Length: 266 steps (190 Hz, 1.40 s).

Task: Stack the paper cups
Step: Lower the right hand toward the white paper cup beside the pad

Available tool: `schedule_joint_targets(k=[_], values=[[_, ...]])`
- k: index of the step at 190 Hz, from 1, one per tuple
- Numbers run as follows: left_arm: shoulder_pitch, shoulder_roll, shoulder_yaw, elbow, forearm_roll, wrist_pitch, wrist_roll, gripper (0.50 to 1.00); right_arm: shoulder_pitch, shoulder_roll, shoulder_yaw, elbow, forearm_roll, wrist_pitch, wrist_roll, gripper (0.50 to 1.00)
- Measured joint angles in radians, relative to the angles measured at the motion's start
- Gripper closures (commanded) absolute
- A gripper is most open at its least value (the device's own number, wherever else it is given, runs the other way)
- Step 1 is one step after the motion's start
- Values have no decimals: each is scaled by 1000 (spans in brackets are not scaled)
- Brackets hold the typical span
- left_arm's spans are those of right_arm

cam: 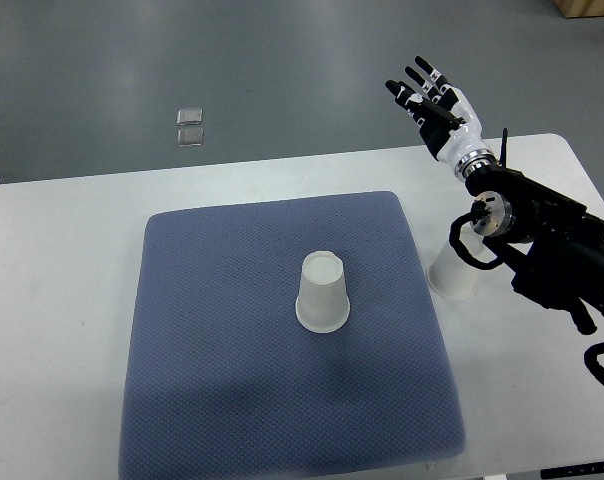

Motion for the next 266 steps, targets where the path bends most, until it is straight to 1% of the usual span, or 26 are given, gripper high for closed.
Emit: schedule_joint_targets(k=[116,185,239,266], values=[[0,0,5,3,-1,0,0,500,1,-2,0,0,1,-1,0,587],[0,0,5,7,-1,0,0,500,31,-6,0,-1,-2,-7,0,587],[0,0,5,6,-1,0,0,500,62,-15,-6,1,-3,-38,-3,587],[0,0,5,6,-1,0,0,500,74,-46,-18,8,-7,-43,-5,587]])
